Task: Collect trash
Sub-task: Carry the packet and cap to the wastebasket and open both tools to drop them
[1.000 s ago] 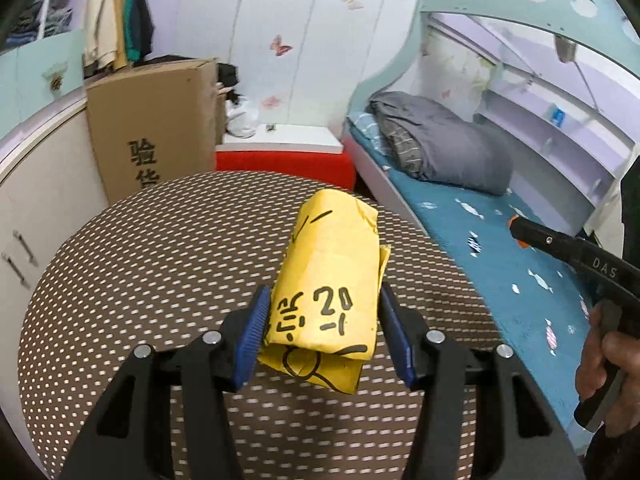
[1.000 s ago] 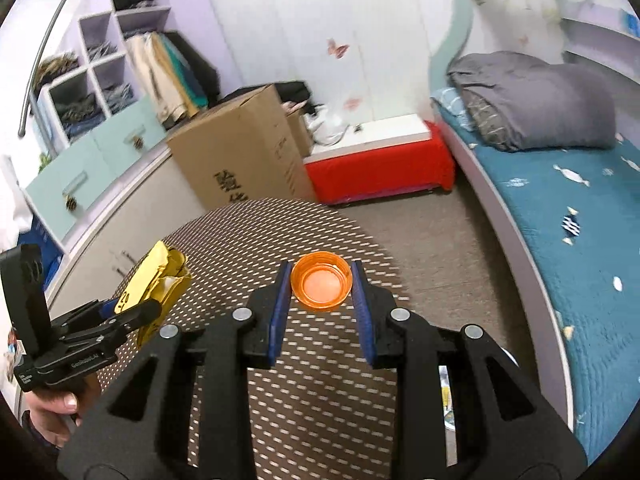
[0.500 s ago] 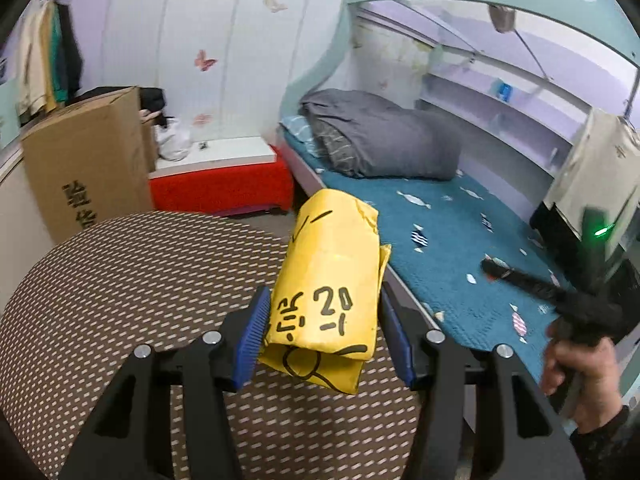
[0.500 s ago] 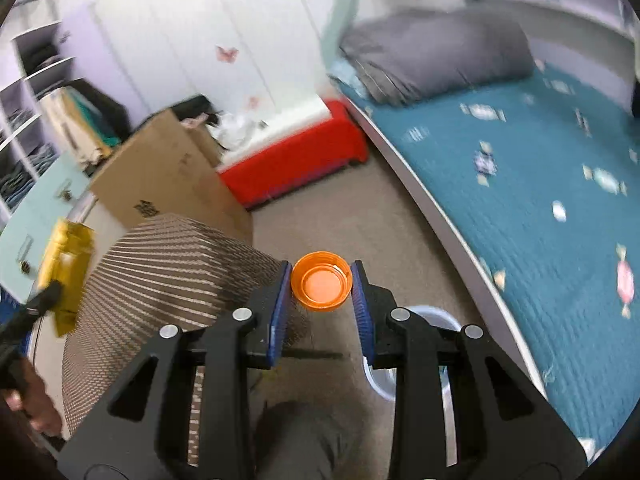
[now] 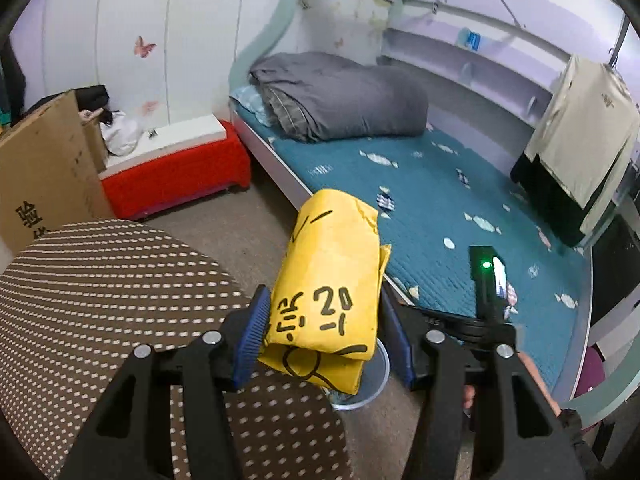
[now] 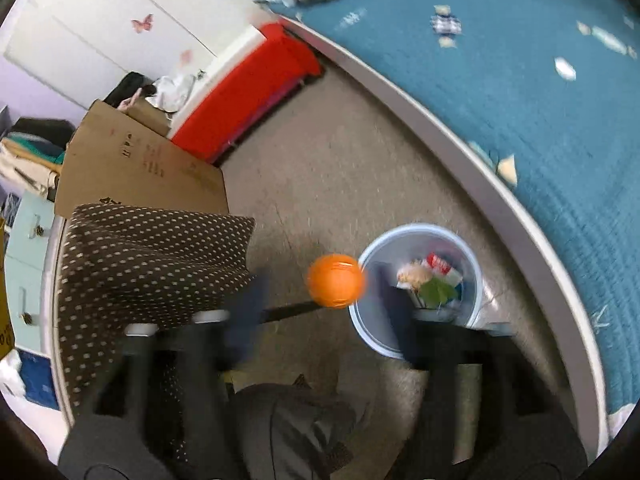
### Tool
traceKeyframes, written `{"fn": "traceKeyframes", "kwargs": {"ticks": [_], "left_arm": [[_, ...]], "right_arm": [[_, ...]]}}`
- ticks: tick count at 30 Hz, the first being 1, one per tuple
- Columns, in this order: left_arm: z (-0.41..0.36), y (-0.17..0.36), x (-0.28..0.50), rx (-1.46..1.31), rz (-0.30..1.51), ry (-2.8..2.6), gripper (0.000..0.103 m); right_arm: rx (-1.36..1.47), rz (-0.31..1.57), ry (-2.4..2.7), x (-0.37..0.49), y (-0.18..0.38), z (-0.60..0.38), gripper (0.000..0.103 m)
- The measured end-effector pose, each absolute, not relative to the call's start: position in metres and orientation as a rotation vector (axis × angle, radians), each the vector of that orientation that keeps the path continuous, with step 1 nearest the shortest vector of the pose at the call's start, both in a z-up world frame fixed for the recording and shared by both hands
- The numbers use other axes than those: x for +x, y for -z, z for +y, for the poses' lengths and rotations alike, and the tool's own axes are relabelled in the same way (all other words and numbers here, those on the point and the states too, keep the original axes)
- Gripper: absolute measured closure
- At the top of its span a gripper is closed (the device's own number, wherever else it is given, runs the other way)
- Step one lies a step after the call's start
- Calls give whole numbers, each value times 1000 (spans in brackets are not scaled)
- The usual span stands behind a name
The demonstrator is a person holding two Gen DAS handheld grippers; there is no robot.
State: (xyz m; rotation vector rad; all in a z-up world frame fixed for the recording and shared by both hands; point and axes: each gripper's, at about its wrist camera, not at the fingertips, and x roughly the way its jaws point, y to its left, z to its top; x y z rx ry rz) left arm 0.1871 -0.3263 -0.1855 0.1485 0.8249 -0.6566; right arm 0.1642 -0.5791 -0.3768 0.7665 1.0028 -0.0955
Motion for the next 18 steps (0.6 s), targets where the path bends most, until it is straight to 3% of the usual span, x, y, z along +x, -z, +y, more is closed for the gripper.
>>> {"fn": "traceKeyframes", "kwargs": {"ticks": [5,18], "left_arm": [[-355,214,204,169,911,668,50],[-432,282,225,244,1087,716,50]], "right_arm": [[834,995,154,149,389,-600,24],[791,789,266,84,325,-644,18]]}}
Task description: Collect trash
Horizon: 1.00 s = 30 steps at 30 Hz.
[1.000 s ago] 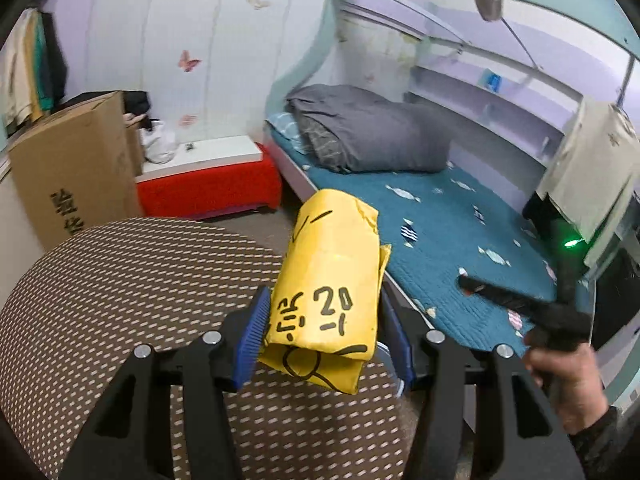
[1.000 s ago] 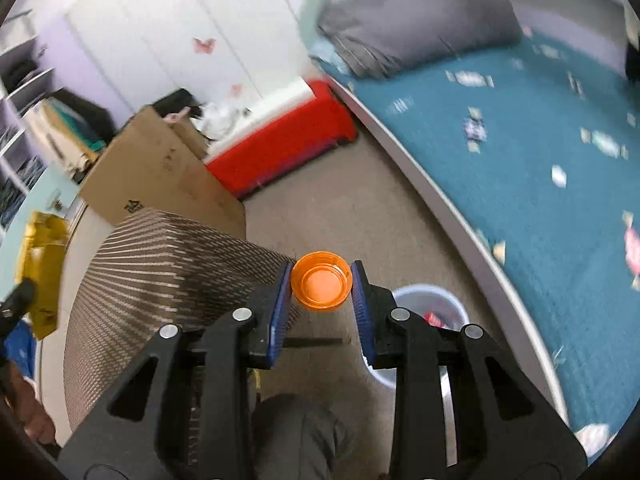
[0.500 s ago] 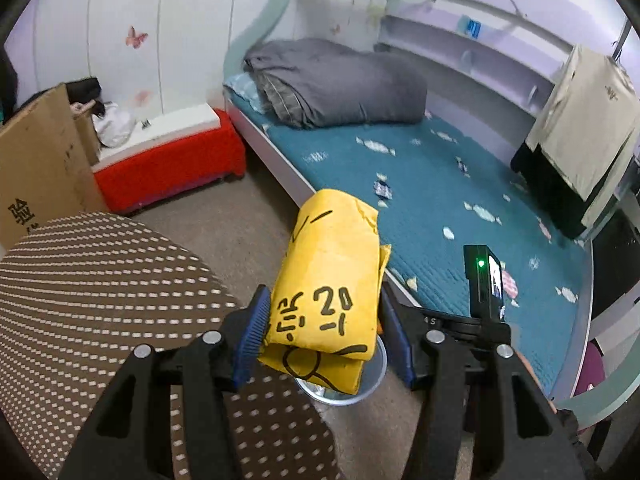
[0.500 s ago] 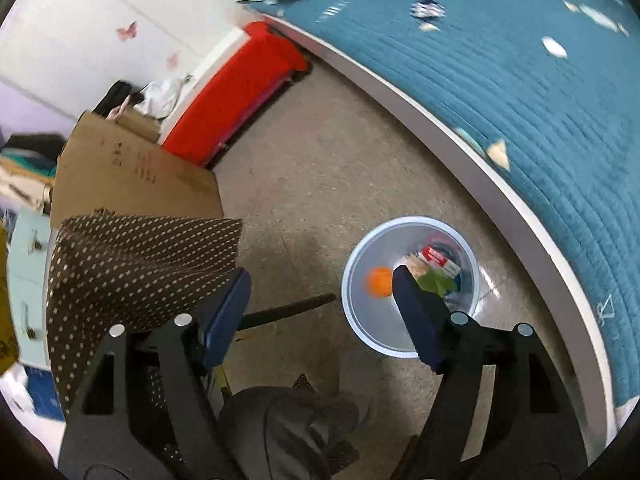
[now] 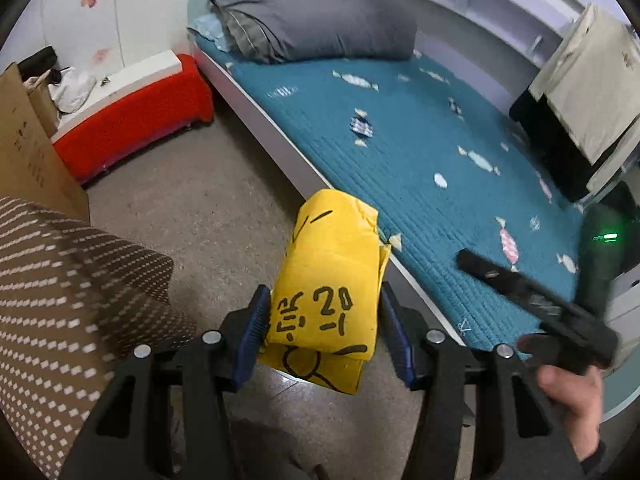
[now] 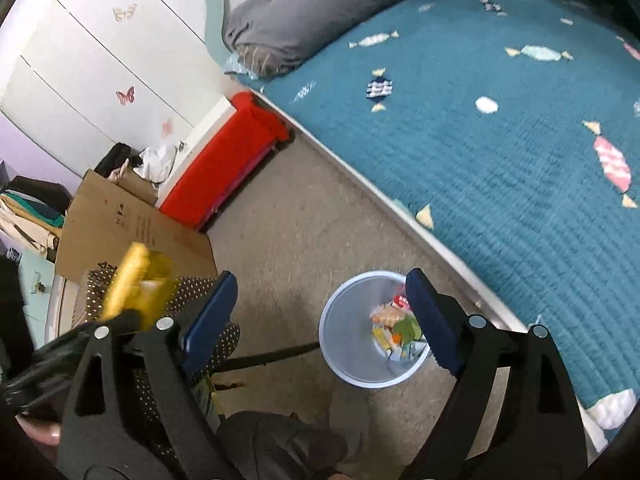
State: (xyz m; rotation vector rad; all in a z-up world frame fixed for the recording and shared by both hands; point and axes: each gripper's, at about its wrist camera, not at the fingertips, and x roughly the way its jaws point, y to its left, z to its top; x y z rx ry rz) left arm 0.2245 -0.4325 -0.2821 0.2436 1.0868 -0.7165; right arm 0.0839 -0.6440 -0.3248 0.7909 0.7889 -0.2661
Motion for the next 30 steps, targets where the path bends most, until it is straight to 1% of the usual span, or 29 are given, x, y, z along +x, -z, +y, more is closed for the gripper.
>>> {"fn": "traceKeyframes", "kwargs": {"ticks": [4,7,8,9,10,11,14,17,23,30], "left_arm": [[-453,305,233,272,1152,706,49],[-463,321,242,279,1188,708,44],[-466,327,245,299,1192,699,35],[-467,331,247,314,1195,681,18],[-467,335,250,317,1199,660,11],[-465,339,253,311,1205,632,10],[-463,342,256,304,1239,617,10],[-461,333,252,294,1212,645,9],[-446,301,234,273,1145,686,9],[-408,243,205,234,1000,676,9]], "right_arm": [[797,784,270,79,321,-649,18],[805,782,270,77,321,-650,17],[807,784,270,76,322,-650,17],[809,786,269,75,324,-648,17],[810,788,268,74,325,-647,17],[810,790,267,74,325,-646,16],[811,798,272,73,326,-643,12],[803,798,275,74,324,-638,6],[755,813,283,76,311,-618,6],[689,785,259,73,268,-583,6]]}}
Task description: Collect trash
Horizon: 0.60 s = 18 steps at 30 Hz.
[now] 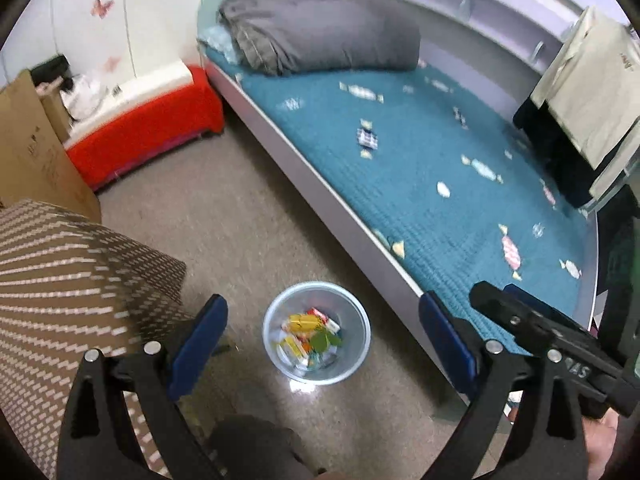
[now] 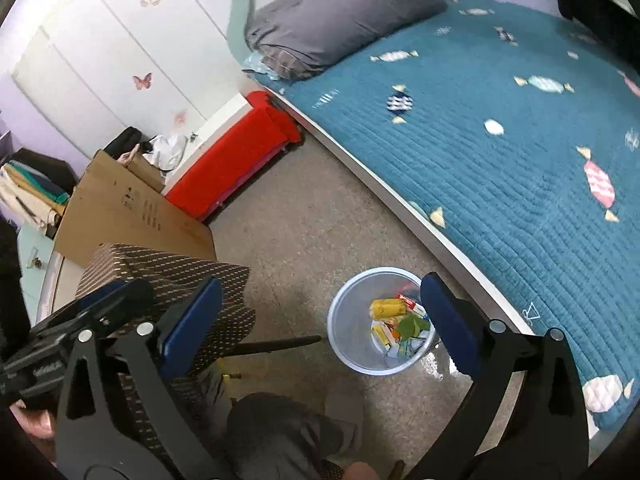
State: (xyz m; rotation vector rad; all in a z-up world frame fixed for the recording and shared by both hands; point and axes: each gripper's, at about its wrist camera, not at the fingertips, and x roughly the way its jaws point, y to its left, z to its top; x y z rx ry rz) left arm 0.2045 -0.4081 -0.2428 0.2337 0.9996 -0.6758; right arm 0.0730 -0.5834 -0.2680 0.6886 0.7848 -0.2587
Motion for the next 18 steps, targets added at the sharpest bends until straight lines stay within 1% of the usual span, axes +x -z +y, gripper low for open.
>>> {"fn": "traceKeyframes", "kwargs": {"ticks": [8,18], "left_arm": [[-336,170,160,245,774,573,7],[-230,116,126,158,654,429,6]], "right_arm": [[591,715,212,67,201,-525,6],[423,666,145,64,127,-429,6]]}}
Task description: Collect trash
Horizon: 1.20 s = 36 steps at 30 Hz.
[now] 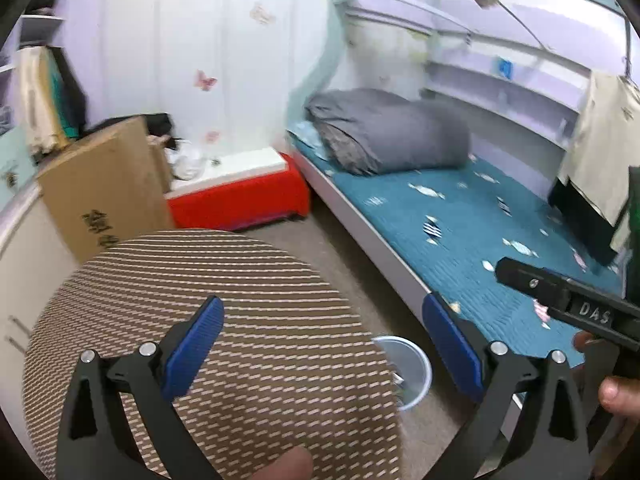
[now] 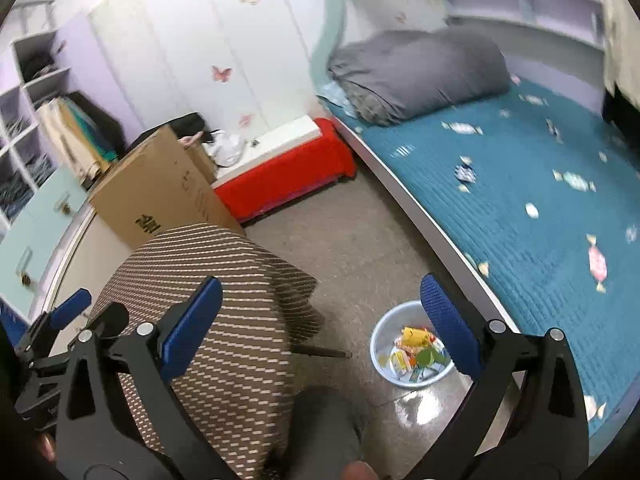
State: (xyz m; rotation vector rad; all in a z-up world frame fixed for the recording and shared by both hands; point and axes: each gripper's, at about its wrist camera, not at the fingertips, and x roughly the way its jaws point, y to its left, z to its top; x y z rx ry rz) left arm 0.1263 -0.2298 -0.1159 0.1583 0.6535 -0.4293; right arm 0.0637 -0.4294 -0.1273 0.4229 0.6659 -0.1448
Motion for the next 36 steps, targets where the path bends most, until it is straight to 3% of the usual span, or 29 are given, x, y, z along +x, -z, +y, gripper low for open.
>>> {"fn": "traceKeyframes", "kwargs": {"ticks": [13,36], "left_arm": [[-98,32,63,100,385,165,6],[-61,-14,21,10,264,67,5]], "right_arm": [[182,457,68,32,18,-295,6],[88,332,48,6,-24,-255,6]]}}
